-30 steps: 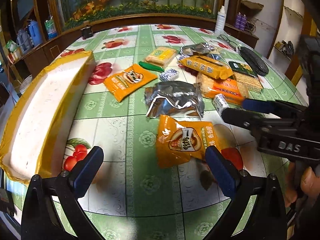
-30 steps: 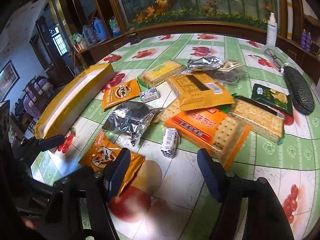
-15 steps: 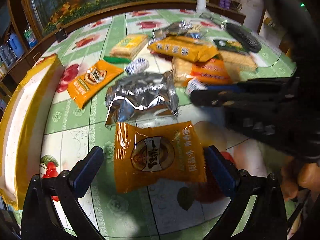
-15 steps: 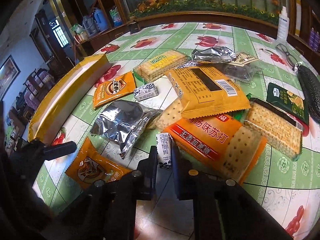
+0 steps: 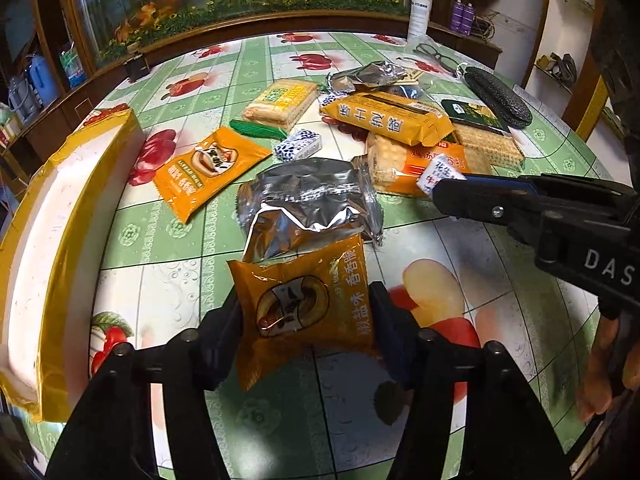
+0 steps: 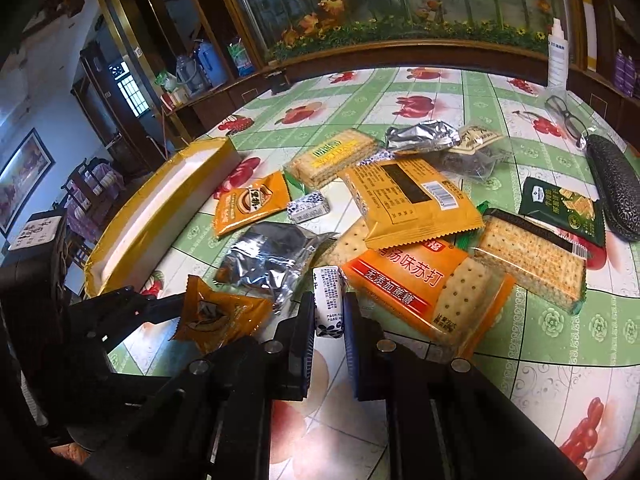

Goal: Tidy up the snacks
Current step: 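Carry orange bag into white tray with left tool while right drops candy roll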

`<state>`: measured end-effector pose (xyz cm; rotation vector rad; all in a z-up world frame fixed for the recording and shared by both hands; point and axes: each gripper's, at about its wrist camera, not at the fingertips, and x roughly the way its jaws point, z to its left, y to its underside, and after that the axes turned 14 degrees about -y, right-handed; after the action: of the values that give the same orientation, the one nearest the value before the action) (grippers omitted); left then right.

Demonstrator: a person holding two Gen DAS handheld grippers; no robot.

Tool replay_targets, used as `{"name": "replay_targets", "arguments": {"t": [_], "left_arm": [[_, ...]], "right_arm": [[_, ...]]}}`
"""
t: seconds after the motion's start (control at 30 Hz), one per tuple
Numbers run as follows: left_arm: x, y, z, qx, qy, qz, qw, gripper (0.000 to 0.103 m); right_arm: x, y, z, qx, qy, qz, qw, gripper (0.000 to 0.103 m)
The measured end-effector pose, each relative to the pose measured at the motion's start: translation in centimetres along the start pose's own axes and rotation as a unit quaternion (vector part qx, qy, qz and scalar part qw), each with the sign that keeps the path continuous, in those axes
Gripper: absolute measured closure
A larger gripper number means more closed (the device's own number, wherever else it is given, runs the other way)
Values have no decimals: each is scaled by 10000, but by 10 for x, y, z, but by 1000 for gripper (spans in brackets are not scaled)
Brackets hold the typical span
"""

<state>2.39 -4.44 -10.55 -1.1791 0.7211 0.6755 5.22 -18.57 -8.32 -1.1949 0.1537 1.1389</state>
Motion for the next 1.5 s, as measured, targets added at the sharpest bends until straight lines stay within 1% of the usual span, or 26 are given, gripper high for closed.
{"name": "replay_targets", "arguments": {"t": [0.2, 0.33, 0.47, 0.57, 0.7, 0.8, 0.9, 1.07, 1.3, 1.4, 1.5], "left_arm": [[-19, 5, 20, -261, 5, -189, 9995, 51], [-36, 5, 40, -486, -82, -362, 9981, 51], [-52, 2, 64, -745, -278, -561, 9953, 51], [-61, 1, 85, -939, -520, -676, 9919, 51], [-63, 3, 118, -1257, -908, -720, 9853, 51], [-58, 8, 143, -1475, -1252, -671, 9788, 51], [-51, 14, 169, -1703, -1462, -576, 9728, 51], [-34, 23, 200, -1972, -1793, -430, 9629, 50], [-4, 33, 232, -2320, -1881, -83, 9543, 50], [5, 38, 239, -2385, -1863, 45, 9531, 50], [13, 43, 241, -2373, -1844, 167, 9536, 50]], "right_arm": [[-9, -3, 18, -158, -36, -91, 9998, 89], [-10, -7, 33, -280, -122, -129, 9995, 89], [-7, -12, 48, -403, -247, -156, 9988, 89], [-1, -18, 62, -502, -389, -150, 9979, 89], [12, -26, 83, -632, -693, -106, 9955, 89], [28, -34, 105, -782, -930, -35, 9926, 89], [46, -42, 129, -939, -1189, 36, 9885, 89], [82, -52, 164, -1162, -1475, 223, 9819, 89], [140, -62, 196, -1368, -1593, 528, 9763, 90], [159, -62, 206, -1453, -1643, 645, 9735, 90], [177, -60, 212, -1527, -1584, 801, 9722, 89]]}}
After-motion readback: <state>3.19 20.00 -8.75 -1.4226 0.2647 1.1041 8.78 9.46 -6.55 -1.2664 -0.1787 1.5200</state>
